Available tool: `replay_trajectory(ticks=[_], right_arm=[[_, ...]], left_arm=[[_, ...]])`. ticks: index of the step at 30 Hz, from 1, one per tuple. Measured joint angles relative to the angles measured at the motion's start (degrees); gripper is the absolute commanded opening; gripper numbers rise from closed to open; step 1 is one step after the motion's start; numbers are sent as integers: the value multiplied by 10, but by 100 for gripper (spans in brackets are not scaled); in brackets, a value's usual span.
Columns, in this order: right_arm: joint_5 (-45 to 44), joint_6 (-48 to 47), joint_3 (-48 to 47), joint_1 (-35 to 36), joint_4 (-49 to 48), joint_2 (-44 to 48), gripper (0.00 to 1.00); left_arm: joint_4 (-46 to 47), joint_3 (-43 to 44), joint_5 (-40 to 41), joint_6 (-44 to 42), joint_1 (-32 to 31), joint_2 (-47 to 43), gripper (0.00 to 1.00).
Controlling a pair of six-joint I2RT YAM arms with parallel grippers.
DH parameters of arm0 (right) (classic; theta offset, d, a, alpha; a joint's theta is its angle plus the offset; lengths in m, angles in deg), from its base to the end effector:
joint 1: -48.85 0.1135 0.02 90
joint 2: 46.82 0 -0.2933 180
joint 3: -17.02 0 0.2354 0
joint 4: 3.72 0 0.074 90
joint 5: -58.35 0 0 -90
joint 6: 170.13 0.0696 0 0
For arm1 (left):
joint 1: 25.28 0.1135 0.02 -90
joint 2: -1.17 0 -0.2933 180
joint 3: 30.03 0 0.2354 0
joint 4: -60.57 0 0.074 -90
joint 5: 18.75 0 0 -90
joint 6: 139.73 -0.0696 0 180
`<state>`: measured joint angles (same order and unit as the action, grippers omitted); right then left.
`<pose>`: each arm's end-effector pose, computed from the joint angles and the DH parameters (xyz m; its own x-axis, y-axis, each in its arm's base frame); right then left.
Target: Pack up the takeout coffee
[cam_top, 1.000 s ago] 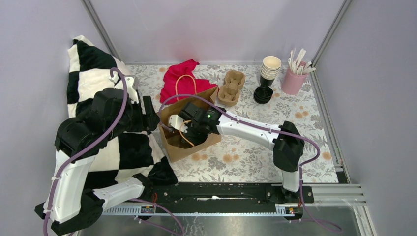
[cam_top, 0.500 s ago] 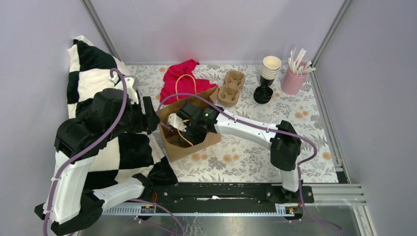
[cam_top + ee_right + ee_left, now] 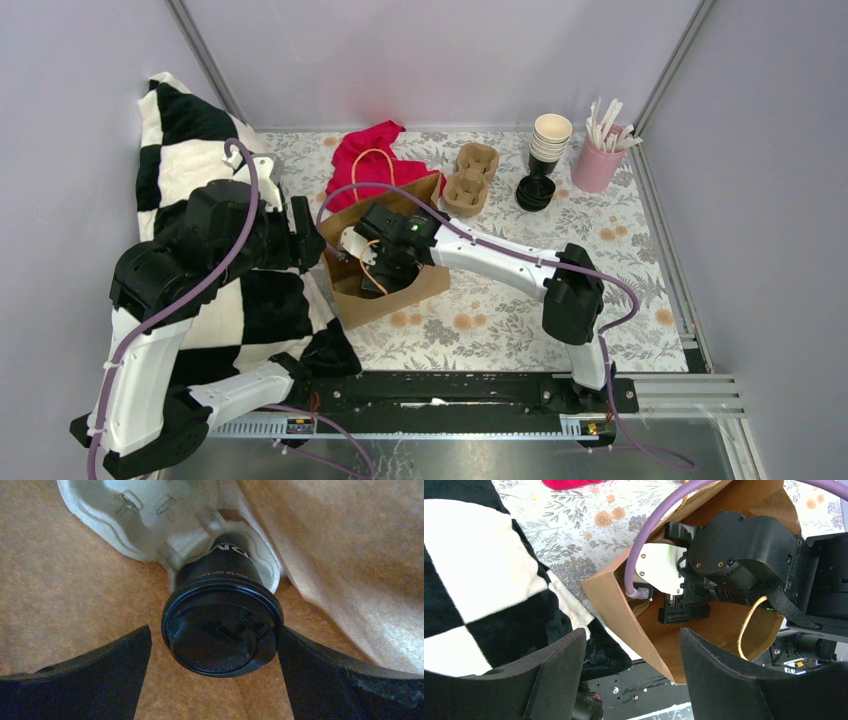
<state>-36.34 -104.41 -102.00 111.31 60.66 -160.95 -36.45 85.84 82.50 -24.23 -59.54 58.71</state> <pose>0.2118 0.3939 0.2777 -0.0076 -0.9010 -0.4338 -0.9519 0.1395 -0.2730 0.0880 -0.0435 0.4724 -0.6498 -0.0683 -0.7570 0.1623 0.9605 -0.2260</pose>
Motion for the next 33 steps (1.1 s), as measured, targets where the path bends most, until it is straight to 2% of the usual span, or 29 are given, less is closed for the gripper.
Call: replay_trajectory(ticks=[12, 19, 33], right_arm=[[23, 40, -18, 0, 49, 6, 100], [18, 53, -10, 0, 54, 44, 100], [11, 82, 9, 2, 40, 115, 100]], left_arm=[[10, -5, -1, 1, 0, -1, 73], [22, -24, -11, 2, 0, -1, 72], [45, -65, -27, 6, 0, -1, 63]])
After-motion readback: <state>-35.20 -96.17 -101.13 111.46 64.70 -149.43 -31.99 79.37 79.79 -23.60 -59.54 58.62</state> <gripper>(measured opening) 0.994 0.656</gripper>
